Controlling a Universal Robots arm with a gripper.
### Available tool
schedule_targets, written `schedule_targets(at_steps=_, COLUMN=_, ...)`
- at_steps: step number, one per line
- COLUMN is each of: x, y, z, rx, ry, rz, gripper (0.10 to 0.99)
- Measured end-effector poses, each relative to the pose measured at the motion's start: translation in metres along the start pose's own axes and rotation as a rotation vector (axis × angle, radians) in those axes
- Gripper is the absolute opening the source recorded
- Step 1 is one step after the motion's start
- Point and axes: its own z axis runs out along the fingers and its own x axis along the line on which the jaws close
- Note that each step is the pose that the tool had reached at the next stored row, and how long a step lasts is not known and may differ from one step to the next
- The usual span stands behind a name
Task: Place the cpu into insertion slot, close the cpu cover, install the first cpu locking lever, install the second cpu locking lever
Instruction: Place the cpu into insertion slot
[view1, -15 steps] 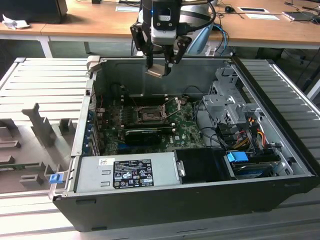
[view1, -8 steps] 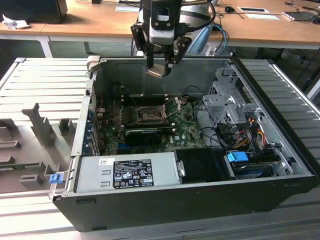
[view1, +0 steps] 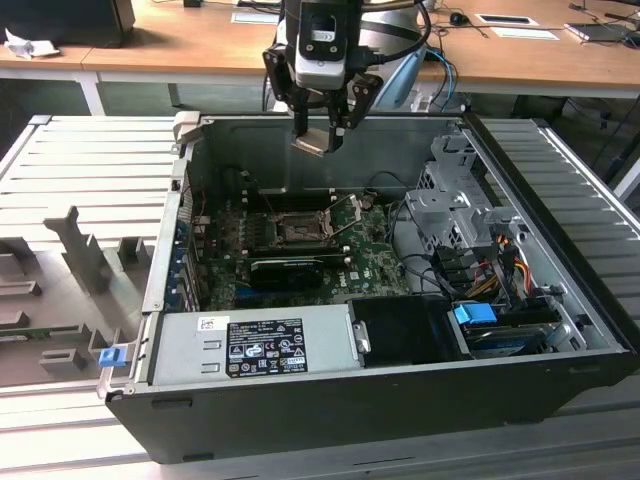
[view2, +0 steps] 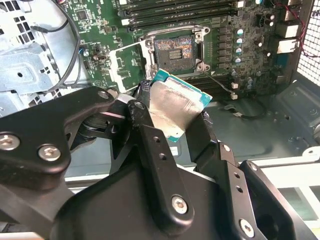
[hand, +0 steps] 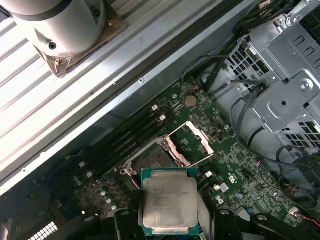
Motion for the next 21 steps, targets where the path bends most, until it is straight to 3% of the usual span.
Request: schedule_targets(at_steps=21, x=0.0000, y=0.0000, z=0.0004, rx=-0.002, ry=-0.0079, rz=0.097, gripper=0.529)
